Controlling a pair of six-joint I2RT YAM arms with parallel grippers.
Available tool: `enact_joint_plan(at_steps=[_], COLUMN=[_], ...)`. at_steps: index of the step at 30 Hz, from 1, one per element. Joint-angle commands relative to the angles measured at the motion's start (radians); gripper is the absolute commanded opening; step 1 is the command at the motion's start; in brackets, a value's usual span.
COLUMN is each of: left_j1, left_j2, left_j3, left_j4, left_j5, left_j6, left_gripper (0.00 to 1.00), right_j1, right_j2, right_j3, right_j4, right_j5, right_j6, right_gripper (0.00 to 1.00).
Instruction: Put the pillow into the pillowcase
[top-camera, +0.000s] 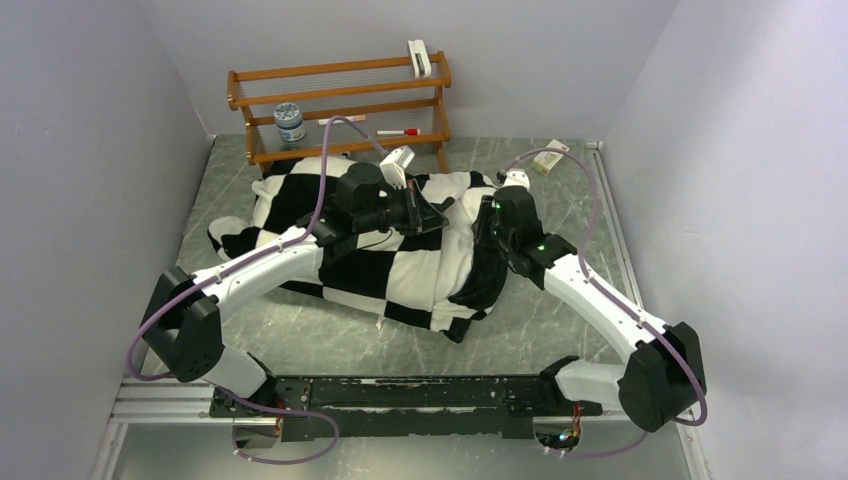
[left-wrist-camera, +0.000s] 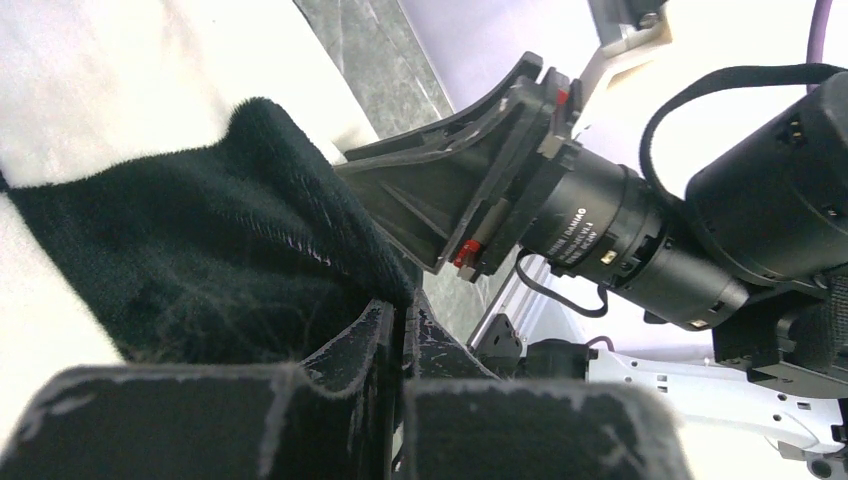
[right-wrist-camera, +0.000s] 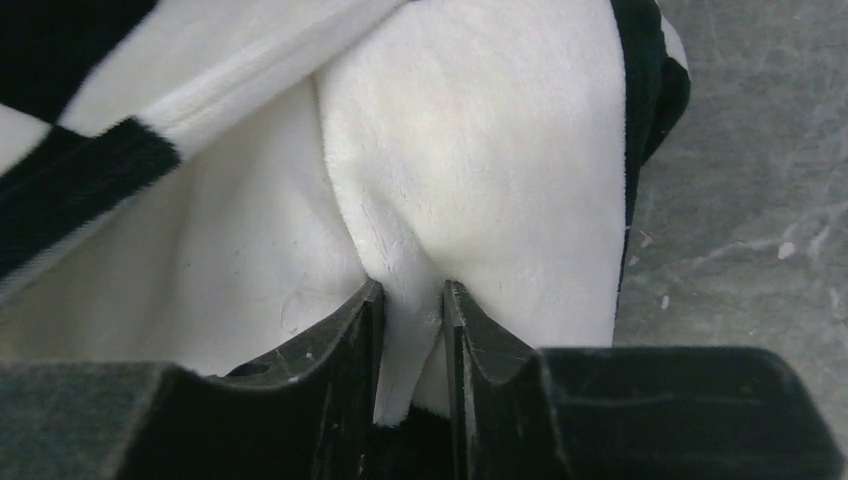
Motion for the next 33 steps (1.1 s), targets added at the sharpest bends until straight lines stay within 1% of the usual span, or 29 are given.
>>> enact_joint_plan(at_steps=[1, 3, 5, 6, 7, 8, 10, 12, 15, 17, 19, 21, 24, 26, 28, 29, 30, 31, 32, 33], left_j1=[0.005, 0.004, 0.004, 0.004, 0.005, 0.004, 0.004, 0.004, 0.004, 0.008, 0.004, 0.007, 0.005, 0.003, 0.002, 0.002, 0.003, 0.002, 0.002, 0.002], left_j2=[-0.044, -0.047, -0.046, -0.042, -0.036, -0.027, 0.004, 0.048, 0.14, 0.228, 0.305, 0.377, 0.453, 0.487, 0.509, 0.515, 0.516, 0.508, 0.492, 0.472], left_j3=[0.003, 0.0, -0.003, -0.008, -0.015, -0.027, -0.057, -0.089, -0.14, -0.138, -0.132, -0.158, -0.177, -0.187, -0.198, -0.205, -0.214, -0.224, -0.239, -0.261], left_j4=[0.073, 0.075, 0.07, 0.063, 0.06, 0.06, 0.061, 0.055, 0.084, 0.077, 0.068, 0.113, 0.17, 0.196, 0.217, 0.227, 0.243, 0.26, 0.282, 0.313], left_j5=[0.03, 0.025, 0.017, 0.007, -0.019, -0.039, -0.088, -0.149, -0.187, -0.17, -0.189, -0.192, -0.193, -0.193, -0.201, -0.195, -0.185, -0.182, -0.176, -0.171], left_j6=[-0.016, -0.015, -0.007, 0.006, 0.018, 0.03, 0.056, 0.093, 0.11, 0.118, 0.127, 0.114, 0.104, 0.104, 0.107, 0.103, 0.1, 0.095, 0.084, 0.068], left_gripper=[0.05, 0.05, 0.05, 0.05, 0.05, 0.05, 0.05, 0.05, 0.05, 0.05, 0.05, 0.05, 0.05, 0.05, 0.05, 0.05, 0.05, 0.05, 0.05, 0.05], right_j1=[0.008, 0.009, 0.012, 0.012, 0.012, 0.013, 0.012, 0.01, -0.006, -0.007, -0.01, -0.012, -0.031, -0.051, -0.081, -0.098, -0.111, -0.122, -0.126, -0.125], right_j2=[0.026, 0.034, 0.043, 0.044, 0.044, 0.04, 0.02, -0.019, -0.07, -0.093, -0.119, -0.138, -0.138, -0.125, -0.104, -0.09, -0.079, -0.075, -0.079, -0.093], right_j3=[0.011, 0.009, 0.012, 0.02, 0.031, 0.052, 0.105, 0.136, 0.129, 0.093, 0.036, -0.027, -0.076, -0.097, -0.138, -0.161, -0.18, -0.199, -0.207, -0.206], right_j4=[-0.057, -0.063, -0.069, -0.073, -0.076, -0.08, -0.083, -0.034, 0.097, 0.205, 0.34, 0.486, 0.698, 0.823, 0.989, 1.039, 1.047, 1.011, 0.901, 0.733], right_j5=[0.074, 0.095, 0.114, 0.119, 0.112, 0.094, 0.017, -0.12, -0.343, -0.46, -0.576, -0.641, -0.715, -0.745, -0.763, -0.771, -0.772, -0.763, -0.734, -0.659], right_j6=[-0.043, -0.044, -0.048, -0.05, -0.048, -0.043, -0.008, 0.062, 0.191, 0.296, 0.417, 0.544, 0.721, 0.816, 0.907, 0.952, 0.95, 0.909, 0.819, 0.713], right_gripper=[0.32, 0.32, 0.27, 0.19, 0.07, 0.0, 0.0, 0.0, 0.0, 0.0, 0.0, 0.0, 0.0, 0.0, 0.0, 0.0, 0.0, 0.0, 0.0, 0.0])
